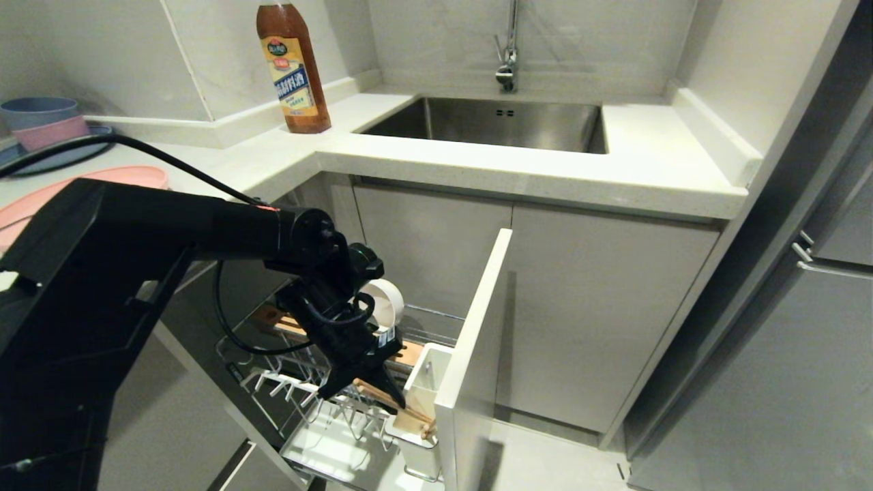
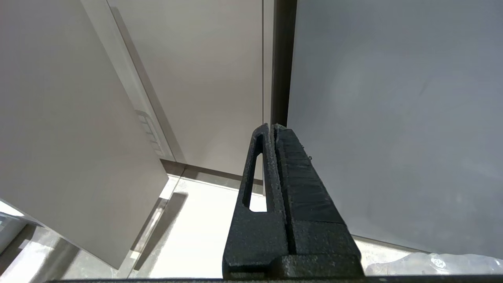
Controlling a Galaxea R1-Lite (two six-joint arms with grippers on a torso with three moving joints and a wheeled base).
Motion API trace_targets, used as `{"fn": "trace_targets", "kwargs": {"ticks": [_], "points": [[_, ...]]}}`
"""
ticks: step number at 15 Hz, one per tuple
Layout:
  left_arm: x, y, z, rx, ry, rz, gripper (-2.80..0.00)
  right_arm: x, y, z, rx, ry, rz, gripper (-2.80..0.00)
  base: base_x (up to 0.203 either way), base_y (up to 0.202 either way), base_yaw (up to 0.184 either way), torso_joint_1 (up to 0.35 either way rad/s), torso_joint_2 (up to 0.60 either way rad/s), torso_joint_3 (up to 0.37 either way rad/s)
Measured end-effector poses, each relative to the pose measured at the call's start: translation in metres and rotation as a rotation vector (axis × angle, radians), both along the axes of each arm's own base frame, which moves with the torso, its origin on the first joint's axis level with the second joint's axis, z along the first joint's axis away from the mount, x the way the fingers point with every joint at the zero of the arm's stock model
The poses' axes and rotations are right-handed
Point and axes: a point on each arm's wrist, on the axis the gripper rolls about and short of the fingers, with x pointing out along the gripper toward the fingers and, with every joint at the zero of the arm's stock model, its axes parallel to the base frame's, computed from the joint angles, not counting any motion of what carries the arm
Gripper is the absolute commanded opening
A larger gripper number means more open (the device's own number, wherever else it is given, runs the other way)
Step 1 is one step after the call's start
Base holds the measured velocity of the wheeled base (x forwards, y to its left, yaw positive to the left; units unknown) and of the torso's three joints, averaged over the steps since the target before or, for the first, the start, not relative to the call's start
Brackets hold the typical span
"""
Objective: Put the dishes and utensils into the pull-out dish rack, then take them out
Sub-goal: Pick up the chopsticks and place it in the cupboard
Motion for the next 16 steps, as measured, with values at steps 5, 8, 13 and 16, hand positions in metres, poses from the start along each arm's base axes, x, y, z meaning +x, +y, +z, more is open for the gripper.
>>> {"fn": "trace_targets", "kwargs": {"ticks": [5, 8, 13, 16], "points": [[0.004, -0.001, -0.007, 0.003, 0.005, -0.015, -2.8, 0.0, 0.0, 0.0, 0.0, 0.0, 0.0, -2.8, 0.0, 0.0, 0.0, 0.0, 0.0, 0.0], [0.006, -0.002, -0.011, 0.005, 0.012, -0.016, -2.8, 0.0, 0.0, 0.0, 0.0, 0.0, 0.0, -2.8, 0.0, 0.0, 0.0, 0.0, 0.0, 0.0], [0.009, -0.003, -0.019, 0.009, 0.022, -0.016, -2.8, 0.0, 0.0, 0.0, 0.0, 0.0, 0.0, -2.8, 0.0, 0.0, 0.0, 0.0, 0.0, 0.0], [0.01, -0.003, -0.02, 0.009, 0.024, -0.016, -2.8, 0.0, 0.0, 0.0, 0.0, 0.0, 0.0, -2.8, 0.0, 0.0, 0.0, 0.0, 0.0, 0.0]]}}
